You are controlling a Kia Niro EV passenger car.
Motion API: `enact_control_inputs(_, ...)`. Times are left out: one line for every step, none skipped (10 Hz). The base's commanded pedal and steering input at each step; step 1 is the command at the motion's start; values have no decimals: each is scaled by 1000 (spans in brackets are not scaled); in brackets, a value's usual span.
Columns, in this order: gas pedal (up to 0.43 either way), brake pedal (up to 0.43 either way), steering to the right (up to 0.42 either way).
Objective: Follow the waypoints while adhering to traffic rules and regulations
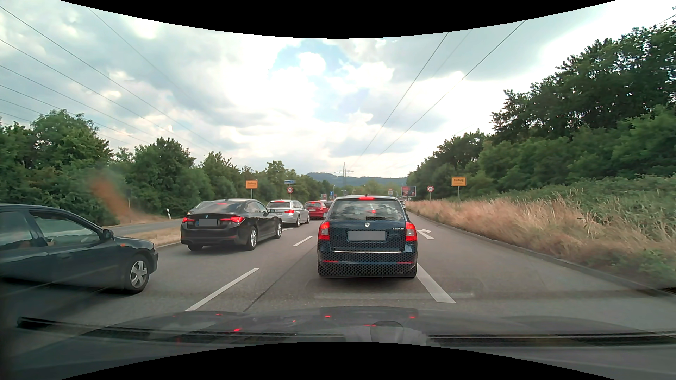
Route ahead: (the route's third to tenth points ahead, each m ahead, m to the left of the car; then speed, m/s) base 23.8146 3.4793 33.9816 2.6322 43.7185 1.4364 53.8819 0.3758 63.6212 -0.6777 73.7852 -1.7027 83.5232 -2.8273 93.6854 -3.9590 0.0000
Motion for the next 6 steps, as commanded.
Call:
enact_control_inputs(0,287,1)
enact_control_inputs(0,287,0)
enact_control_inputs(0,287,0)
enact_control_inputs(0,287,0)
enact_control_inputs(0,287,1)
enact_control_inputs(0,287,0)
